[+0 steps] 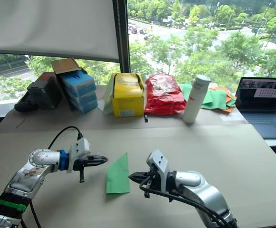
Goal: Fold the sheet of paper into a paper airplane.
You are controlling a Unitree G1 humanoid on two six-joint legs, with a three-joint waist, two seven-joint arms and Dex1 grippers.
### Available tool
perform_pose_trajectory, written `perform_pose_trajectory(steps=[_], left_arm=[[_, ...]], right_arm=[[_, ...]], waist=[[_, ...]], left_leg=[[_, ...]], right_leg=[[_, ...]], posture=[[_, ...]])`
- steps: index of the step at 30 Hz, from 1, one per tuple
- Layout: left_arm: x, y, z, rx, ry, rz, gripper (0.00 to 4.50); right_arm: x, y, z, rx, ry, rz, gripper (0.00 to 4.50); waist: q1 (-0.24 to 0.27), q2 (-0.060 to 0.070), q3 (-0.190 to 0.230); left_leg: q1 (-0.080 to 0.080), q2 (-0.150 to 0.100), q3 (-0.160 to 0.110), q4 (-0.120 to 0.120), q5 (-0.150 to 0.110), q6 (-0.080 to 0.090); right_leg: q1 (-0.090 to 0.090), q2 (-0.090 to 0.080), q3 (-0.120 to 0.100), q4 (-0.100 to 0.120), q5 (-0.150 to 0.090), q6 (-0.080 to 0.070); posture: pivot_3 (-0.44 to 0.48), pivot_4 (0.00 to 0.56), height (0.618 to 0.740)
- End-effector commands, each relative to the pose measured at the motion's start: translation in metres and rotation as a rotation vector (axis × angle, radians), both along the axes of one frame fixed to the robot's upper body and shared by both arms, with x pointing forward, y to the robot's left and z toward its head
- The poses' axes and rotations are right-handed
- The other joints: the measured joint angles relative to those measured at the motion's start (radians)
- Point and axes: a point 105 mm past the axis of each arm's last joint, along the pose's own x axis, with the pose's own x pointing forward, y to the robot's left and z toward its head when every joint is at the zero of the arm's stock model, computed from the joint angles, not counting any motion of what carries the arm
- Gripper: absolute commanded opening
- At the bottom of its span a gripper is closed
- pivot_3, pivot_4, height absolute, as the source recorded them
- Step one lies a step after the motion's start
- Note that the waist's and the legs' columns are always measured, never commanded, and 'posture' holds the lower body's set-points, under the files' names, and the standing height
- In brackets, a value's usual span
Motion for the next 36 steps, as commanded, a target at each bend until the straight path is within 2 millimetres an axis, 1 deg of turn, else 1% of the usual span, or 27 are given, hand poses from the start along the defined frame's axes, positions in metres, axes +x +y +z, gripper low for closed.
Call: perform_pose_trajectory(steps=[1, 3, 5, 8, 10, 15, 19, 22, 25, 29, 34, 36], left_arm=[[0.001, 0.003, 0.01, 0.116, -0.132, -0.2, 1.55], [0.009, 0.0, 0.011, 0.203, -0.268, -0.303, 2.24], [0.013, -0.004, 0.011, 0.248, -0.358, -0.387, 2.89], [0.013, -0.01, 0.004, 0.293, -0.409, -0.515, 3.91], [0.012, -0.017, 0.003, 0.285, -0.449, -0.579, 3.91], [0.015, -0.029, 0.009, 0.237, -0.511, -0.633, 3.91], [0.016, -0.036, 0.013, 0.219, -0.528, -0.662, 3.91], [0.016, -0.037, 0.012, 0.224, -0.524, -0.682, 3.91], [0.015, -0.037, 0.008, 0.236, -0.517, -0.693, 3.11], [0.013, -0.037, 0.002, 0.258, -0.507, -0.718, 1.74], [0.014, -0.037, 0.001, 0.279, -0.537, -0.722, 0.04], [0.013, -0.038, 0.0, 0.269, -0.55, -0.718, 0.01]], right_arm=[[0.0, -0.001, 0.013, 0.031, -0.034, -0.016, 0.0], [0.002, -0.003, 0.013, 0.029, -0.034, -0.027, 0.0], [0.003, -0.003, 0.013, 0.028, -0.034, -0.03, 0.0], [0.005, -0.003, 0.013, 0.026, -0.04, -0.04, 0.0], [0.006, -0.003, 0.015, 0.032, -0.043, -0.051, 0.0], [0.005, -0.004, 0.015, 0.031, -0.042, -0.061, 0.0], [0.002, -0.003, 0.014, 0.031, -0.037, -0.063, 0.0], [0.002, -0.002, 0.014, 0.033, -0.033, -0.069, 0.0], [0.001, -0.002, 0.013, 0.033, -0.032, -0.072, 0.0], [0.001, -0.001, 0.013, 0.035, -0.033, -0.073, 0.0], [0.002, -0.001, 0.013, 0.033, -0.039, -0.08, 0.0], [0.003, -0.002, 0.013, 0.03, -0.045, -0.089, 0.0]], waist=[[0.004, -0.001, 0.001], [0.008, -0.001, 0.001], [0.009, -0.001, 0.001], [0.006, -0.001, 0.001], [0.004, -0.001, 0.001], [0.003, -0.002, 0.002], [0.003, -0.003, 0.002], [0.003, -0.003, 0.002], [0.004, -0.003, 0.002], [0.004, -0.003, 0.002], [0.004, -0.003, 0.002], [0.004, -0.003, 0.002]], left_leg=[[0.0, 0.0, 0.0, 0.0, 0.0, 0.0], [0.0, -0.001, 0.0, 0.0, 0.0, 0.0], [-0.001, -0.002, 0.0, 0.001, 0.0, 0.001], [-0.004, -0.003, 0.0, 0.002, -0.001, 0.002], [-0.007, -0.004, 0.0, 0.005, -0.001, 0.003], [-0.011, -0.002, 0.0, 0.011, -0.001, 0.004], [-0.012, -0.001, 0.0, 0.017, -0.003, 0.006], [-0.012, -0.002, 0.0, 0.018, -0.004, 0.009], [-0.012, -0.002, 0.0, 0.019, -0.005, 0.009], [-0.012, -0.002, 0.0, 0.019, -0.005, 0.009], [-0.012, -0.002, 0.0, 0.02, -0.005, 0.009], [-0.012, -0.002, 0.0, 0.02, -0.004, 0.009]], right_leg=[[0.0, 0.0, -0.001, 0.0, 0.0, 0.0], [0.0, 0.0, -0.003, 0.0, 0.0, 0.0], [0.001, 0.0, -0.007, -0.001, 0.0, 0.0], [0.0, 0.0, -0.01, -0.001, 0.001, 0.001], [-0.001, 0.002, -0.012, 0.0, 0.001, 0.002], [-0.001, 0.007, -0.013, 0.0, 0.002, 0.003], [-0.001, 0.007, -0.013, 0.0, 0.002, 0.004], [0.0, 0.007, -0.012, 0.0, 0.003, 0.006], [0.0, 0.007, -0.012, 0.0, 0.004, 0.007], [0.0, 0.007, -0.012, 0.0, 0.004, 0.007], [0.0, 0.007, -0.012, 0.0, 0.004, 0.007], [0.001, 0.007, -0.012, 0.0, 0.004, 0.007]], posture=[[0.0, 0.15, 0.74], [0.0, 0.15, 0.74], [0.0, 0.15, 0.74], [0.0, 0.15, 0.74], [0.0, 0.15, 0.74], [0.0, 0.15, 0.74], [0.0, 0.15, 0.74], [0.0, 0.15, 0.74], [0.0, 0.15, 0.74], [0.0, 0.15, 0.74], [0.0, 0.15, 0.74], [0.0, 0.15, 0.74]])
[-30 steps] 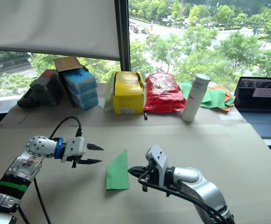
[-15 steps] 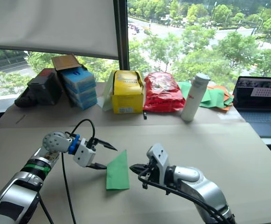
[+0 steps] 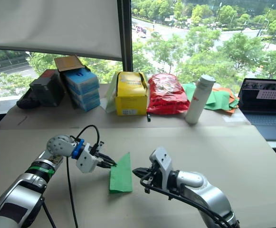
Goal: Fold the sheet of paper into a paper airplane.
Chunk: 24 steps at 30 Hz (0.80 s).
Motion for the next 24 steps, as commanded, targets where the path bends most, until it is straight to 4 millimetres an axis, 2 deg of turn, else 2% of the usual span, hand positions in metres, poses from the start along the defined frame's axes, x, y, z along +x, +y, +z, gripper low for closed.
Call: perform_pose_trajectory(steps=[1, 5, 9, 11, 13, 19, 24], left_arm=[[0.001, -0.003, 0.008, -0.026, -0.055, -0.011, 0.01], [0.003, 0.005, 0.005, -0.03, -0.083, 0.049, 0.01], [0.009, 0.009, 0.011, -0.088, -0.077, 0.213, 0.01], [0.011, 0.015, 0.002, -0.046, 0.017, 0.409, 0.01], [0.003, 0.014, -0.001, -0.032, 0.094, 0.552, 0.01], [-0.021, -0.01, 0.007, -0.077, 0.267, 0.855, 0.01], [-0.024, -0.024, 0.008, -0.109, 0.304, 0.928, 0.01]], right_arm=[[-0.003, 0.004, 0.012, 0.028, -0.04, 0.02, 0.0], [0.002, -0.007, 0.019, 0.032, -0.072, -0.031, 0.0], [0.016, -0.025, 0.032, 0.016, -0.169, -0.145, 0.0], [0.021, -0.035, 0.037, -0.007, -0.217, -0.204, 0.0], [0.021, -0.04, 0.037, -0.037, -0.252, -0.223, 0.0], [0.019, -0.037, 0.04, -0.073, -0.337, -0.249, 0.0], [0.018, -0.031, 0.041, -0.054, -0.354, -0.243, 0.0]], waist=[[0.0, 0.0, 0.0], [-0.001, 0.0, 0.0], [-0.002, 0.0, 0.0], [-0.002, 0.0, 0.0], [-0.004, 0.001, 0.0], [-0.001, 0.001, 0.0], [0.0, 0.001, 0.0]], left_leg=[[0.0, 0.0, 0.0, 0.0, 0.0, 0.0], [0.0, 0.0, 0.0, 0.0, 0.0, 0.0], [0.0, 0.0, 0.0, 0.0, 0.0, 0.0], [0.0, 0.0, 0.0, 0.0, 0.0, -0.001], [0.0, 0.0, 0.0, 0.0, 0.0, -0.001], [0.001, 0.0, 0.0, 0.0, 0.001, -0.002], [0.004, 0.001, 0.0, -0.001, 0.002, -0.004]], right_leg=[[0.0, 0.0, 0.0, 0.0, 0.0, 0.0], [0.0, 0.0, 0.0, 0.0, 0.0, 0.0], [0.0, 0.0, 0.0, 0.002, 0.0, 0.0], [0.0, 0.0, 0.0, 0.002, 0.0, 0.0], [0.0, 0.0, 0.001, 0.004, 0.0, 0.001], [0.001, 0.001, 0.003, 0.003, -0.001, 0.002], [0.002, 0.003, 0.005, 0.003, -0.001, 0.001]], posture=[[0.0, 0.15, 0.74], [0.0, 0.15, 0.74], [0.0, 0.15, 0.74], [0.0, 0.15, 0.74], [0.0, 0.15, 0.74], [0.0, 0.15, 0.74], [0.0, 0.15, 0.74]])
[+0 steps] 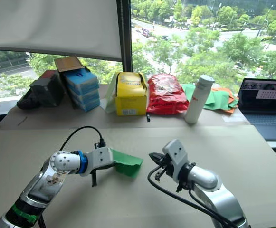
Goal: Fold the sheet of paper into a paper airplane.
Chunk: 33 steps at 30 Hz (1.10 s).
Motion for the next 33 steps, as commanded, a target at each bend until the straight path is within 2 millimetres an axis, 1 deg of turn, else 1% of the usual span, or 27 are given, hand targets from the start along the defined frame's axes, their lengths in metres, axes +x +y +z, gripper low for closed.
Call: perform_pose_trajectory(steps=[1, 4, 8, 9, 10, 11, 12, 16, 18, 20, 22, 24, 28, 30, 33], left_arm=[[0.001, -0.005, 0.005, -0.008, -0.017, 0.044, 0.01], [-0.001, -0.005, -0.001, -0.008, 0.005, 0.037, 0.86], [-0.007, -0.009, -0.002, -0.043, 0.036, -0.004, 2.18], [-0.008, -0.009, 0.002, -0.075, 0.049, -0.007, 2.54], [-0.01, -0.01, 0.006, -0.113, 0.066, -0.023, 2.88], [-0.013, -0.005, 0.011, -0.146, 0.089, -0.031, 3.21], [-0.015, -0.001, 0.015, -0.166, 0.103, -0.037, 3.22], [-0.019, 0.021, 0.025, -0.214, 0.116, -0.074, 3.22], [-0.02, 0.033, 0.024, -0.234, 0.147, -0.05, 3.22], [-0.02, 0.043, 0.021, -0.276, 0.189, -0.024, 3.22], [-0.017, 0.049, 0.018, -0.295, 0.191, -0.002, 3.22], [-0.014, 0.052, 0.014, -0.308, 0.184, 0.025, 3.22], [-0.013, 0.05, 0.015, -0.353, 0.182, 0.037, 3.22], [-0.013, 0.049, 0.016, -0.362, 0.182, 0.039, 3.22], [-0.012, 0.048, 0.017, -0.359, 0.172, 0.046, 3.22]], right_arm=[[-0.004, 0.006, 0.015, 0.013, -0.078, 0.025, 0.0], [-0.004, 0.008, 0.014, 0.007, -0.072, 0.044, 0.0], [-0.004, 0.009, 0.011, -0.017, -0.066, 0.062, 0.0], [-0.006, 0.01, 0.011, -0.02, -0.058, 0.081, 0.61], [-0.009, 0.011, 0.01, -0.026, -0.053, 0.101, 0.92], [-0.013, 0.014, 0.009, -0.041, -0.058, 0.137, 1.28], [-0.017, 0.016, 0.009, -0.052, -0.063, 0.16, 1.61], [-0.038, 0.034, 0.01, -0.099, -0.135, 0.296, 2.97], [-0.037, 0.039, 0.005, -0.153, -0.193, 0.304, 3.68], [-0.033, 0.045, -0.004, -0.228, -0.262, 0.306, 4.4], [-0.029, 0.051, -0.01, -0.253, -0.307, 0.3, 4.46], [-0.021, 0.051, -0.014, -0.271, -0.356, 0.26, 4.46], [-0.007, 0.053, -0.02, -0.303, -0.42, 0.219, 4.46], [-0.003, 0.054, -0.02, -0.305, -0.439, 0.212, 4.46], [-0.002, 0.055, -0.021, -0.304, -0.452, 0.217, 3.65]], waist=[[0.0, 0.0, 0.0], [0.0, 0.0, 0.0], [0.001, 0.0, 0.0], [0.002, 0.0, 0.0], [0.002, 0.0, 0.0], [0.002, 0.0, 0.0], [0.001, 0.0, 0.0], [-0.005, 0.0, 0.0], [-0.006, 0.0, 0.0], [-0.006, 0.0, 0.0], [-0.005, 0.0, 0.0], [-0.001, 0.0, 0.0], [-0.001, 0.0, 0.0], [-0.002, 0.0, 0.0], [-0.003, 0.0, 0.0]], left_leg=[[0.0, 0.0, 0.0, 0.0, 0.0, 0.0], [0.001, 0.0, 0.0, 0.0, 0.0, 0.0], [0.001, 0.0, 0.0, 0.0, 0.0, 0.0], [0.001, 0.0, 0.0, 0.0, 0.0, 0.0], [0.001, 0.0, 0.0, 0.0, 0.0, 0.0], [0.001, 0.0, 0.0, 0.0, 0.0, 0.0], [0.0, 0.0, 0.0, 0.0, 0.0, 0.0], [0.001, 0.001, 0.0, -0.001, 0.0, 0.0], [0.002, 0.001, 0.0, -0.001, 0.0, 0.0], [0.003, 0.001, 0.0, -0.001, 0.0, -0.001], [0.003, 0.0, 0.0, -0.001, 0.0, -0.001], [0.003, 0.0, 0.0, 0.0, 0.0, -0.001], [0.002, -0.001, 0.001, 0.0, 0.0, -0.001], [0.003, -0.001, 0.0, 0.0, 0.001, -0.002], [0.003, 0.0, 0.0, -0.001, 0.002, -0.004]], right_leg=[[0.0, 0.0, 0.0, 0.0, 0.0, 0.0], [0.0, 0.0, 0.001, 0.001, 0.0, -0.001], [0.0, 0.0, 0.002, 0.0, 0.0, -0.001], [-0.001, -0.001, 0.002, 0.0, 0.0, -0.001], [0.0, -0.001, 0.002, 0.0, 0.0, -0.001], [0.0, -0.001, 0.002, 0.0, 0.0, -0.001], [-0.001, -0.001, 0.002, 0.001, 0.0, -0.001], [-0.001, -0.001, 0.002, 0.001, -0.001, -0.002], [-0.001, -0.001, 0.002, 0.001, -0.001, -0.002], [-0.001, -0.001, 0.002, 0.001, -0.001, -0.002], [0.0, -0.001, 0.002, 0.001, -0.001, -0.002], [-0.001, -0.001, 0.001, 0.001, -0.001, -0.002], [0.0, -0.001, 0.001, 0.001, -0.001, -0.002], [0.0, -0.001, 0.001, 0.001, -0.001, -0.002], [0.0, 0.0, 0.001, 0.002, -0.001, -0.003]], posture=[[0.0, 0.15, 0.74], [0.0, 0.15, 0.74], [0.0, 0.15, 0.74], [0.0, 0.15, 0.74], [0.0, 0.15, 0.74], [0.0, 0.15, 0.74], [0.0, 0.15, 0.74], [0.0, 0.15, 0.74], [0.0, 0.15, 0.74], [0.0, 0.15, 0.74], [0.0, 0.15, 0.74], [0.0, 0.15, 0.74], [0.0, 0.15, 0.74], [0.0, 0.15, 0.74], [0.0, 0.15, 0.74]])
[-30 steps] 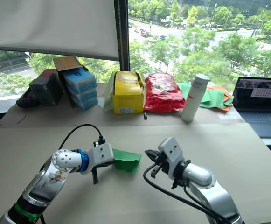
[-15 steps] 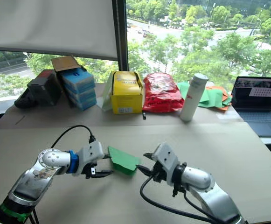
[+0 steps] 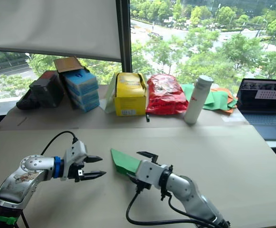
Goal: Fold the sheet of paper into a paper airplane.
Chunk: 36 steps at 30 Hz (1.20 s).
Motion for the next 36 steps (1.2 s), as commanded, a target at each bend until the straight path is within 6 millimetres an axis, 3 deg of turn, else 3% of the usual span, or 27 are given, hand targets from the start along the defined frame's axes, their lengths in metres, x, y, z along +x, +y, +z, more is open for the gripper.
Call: perform_pose_trajectory(steps=[1, 10, 11, 17, 20, 23, 26, 36], left_arm=[[0.001, -0.003, 0.011, -0.009, -0.048, -0.001, 3.22], [0.0, -0.007, 0.014, -0.005, -0.056, -0.001, 3.22], [0.0, -0.008, 0.014, -0.005, -0.056, -0.001, 3.22], [0.001, -0.009, 0.016, -0.014, -0.058, 0.001, 3.22], [0.004, -0.006, 0.018, -0.028, -0.059, 0.013, 3.22], [0.005, -0.004, 0.025, -0.096, -0.024, 0.004, 3.22], [0.005, -0.005, 0.029, -0.164, 0.011, -0.02, 3.22], [0.001, 0.0, 0.021, -0.173, 0.047, -0.006, 3.22]], right_arm=[[-0.001, 0.004, 0.011, 0.026, -0.06, 0.029, 3.35], [-0.003, 0.005, -0.006, -0.013, -0.005, 0.064, 0.2], [-0.002, 0.005, -0.007, -0.023, -0.006, 0.068, 0.05], [0.001, 0.004, -0.014, -0.101, -0.02, 0.122, 0.05], [0.0, 0.002, 0.002, -0.099, -0.075, 0.185, 0.05], [-0.012, -0.005, 0.026, -0.135, -0.146, 0.36, 0.05], [-0.017, -0.014, 0.033, -0.187, -0.157, 0.482, 0.05], [-0.011, -0.017, 0.016, -0.289, -0.182, 0.621, 0.05]], waist=[[-0.001, 0.0, 0.0], [-0.004, 0.0, 0.0], [-0.004, 0.0, 0.0], [-0.007, 0.0, 0.0], [-0.008, 0.0, 0.0], [-0.007, 0.0, 0.001], [-0.009, 0.0, 0.001], [-0.013, 0.0, 0.001]], left_leg=[[0.0, 0.0, 0.0, 0.0, 0.0, 0.0], [0.0, 0.0, 0.0, 0.0, 0.0, 0.0], [0.0, 0.0, 0.0, 0.0, 0.0, 0.0], [0.0, 0.0, 0.0, 0.0, 0.0, 0.0], [0.0, 0.0, 0.0, 0.0, 0.0, 0.0], [0.0, 0.0, 0.0, 0.0, 0.0, 0.0], [0.001, 0.001, 0.0, 0.0, 0.0, 0.0], [0.001, 0.001, 0.0, 0.0, 0.0, 0.0]], right_leg=[[0.0, 0.0, 0.0, 0.0, 0.0, 0.0], [0.0, 0.0, 0.0, 0.0, 0.0, 0.0], [0.0, 0.0, 0.0, 0.0, 0.0, 0.0], [0.0, 0.0, 0.0, 0.0, 0.0, 0.0], [0.0, 0.0, 0.0, 0.0, 0.0, 0.0], [0.0, 0.0, 0.0, 0.0, 0.0, 0.0], [0.001, 0.0, 0.0, 0.0, 0.0, 0.0], [0.001, 0.0, 0.0, 0.001, 0.0, -0.001]], posture=[[0.0, 0.15, 0.74], [0.0, 0.15, 0.74], [0.0, 0.15, 0.74], [0.0, 0.15, 0.74], [0.0, 0.15, 0.74], [0.0, 0.15, 0.74], [0.0, 0.15, 0.74], [0.0, 0.15, 0.74]])
